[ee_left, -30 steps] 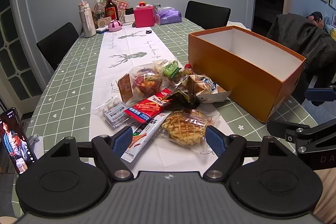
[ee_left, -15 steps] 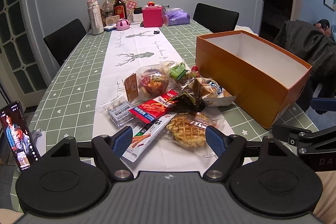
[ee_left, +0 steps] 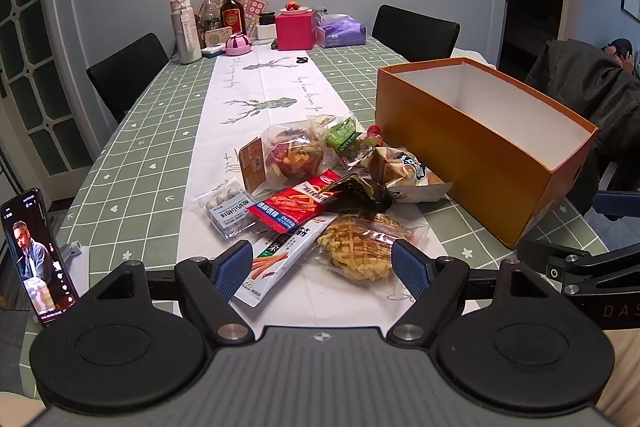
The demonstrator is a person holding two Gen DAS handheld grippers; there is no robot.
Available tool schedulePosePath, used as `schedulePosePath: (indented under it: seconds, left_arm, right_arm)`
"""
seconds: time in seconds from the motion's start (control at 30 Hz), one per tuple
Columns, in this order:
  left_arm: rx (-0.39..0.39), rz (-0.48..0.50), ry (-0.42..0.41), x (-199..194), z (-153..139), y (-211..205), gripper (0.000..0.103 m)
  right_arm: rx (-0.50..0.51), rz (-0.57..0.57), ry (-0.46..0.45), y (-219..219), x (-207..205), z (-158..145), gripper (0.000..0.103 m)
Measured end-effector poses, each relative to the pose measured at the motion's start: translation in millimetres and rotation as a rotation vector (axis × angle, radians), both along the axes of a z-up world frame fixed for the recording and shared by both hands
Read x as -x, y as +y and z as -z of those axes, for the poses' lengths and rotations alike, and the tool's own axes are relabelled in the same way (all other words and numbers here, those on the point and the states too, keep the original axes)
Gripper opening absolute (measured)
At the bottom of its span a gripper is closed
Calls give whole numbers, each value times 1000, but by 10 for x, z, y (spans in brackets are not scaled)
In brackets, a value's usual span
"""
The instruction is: Organize snacks
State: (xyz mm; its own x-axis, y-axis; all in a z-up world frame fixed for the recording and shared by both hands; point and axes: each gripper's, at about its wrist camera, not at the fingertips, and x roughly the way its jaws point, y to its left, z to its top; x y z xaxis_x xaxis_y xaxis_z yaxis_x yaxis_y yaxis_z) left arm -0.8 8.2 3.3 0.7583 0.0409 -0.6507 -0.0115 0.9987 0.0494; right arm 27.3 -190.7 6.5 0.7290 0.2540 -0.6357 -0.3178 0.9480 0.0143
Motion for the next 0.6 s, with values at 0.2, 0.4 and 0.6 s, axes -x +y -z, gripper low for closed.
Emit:
schedulePosePath:
  seconds: [0.2, 0.4, 0.6]
  left_arm:
    - [1, 1, 1, -1, -1, -4, 92]
    - [2, 0, 0, -3, -2, -1, 92]
    - [2, -1, 0, -1, -4, 1, 92]
  right_arm:
    - [1, 2, 4, -2, -7, 11, 100]
    - [2, 1, 4, -1, -4, 13, 100]
    - [2, 0, 5, -1, -1, 13, 100]
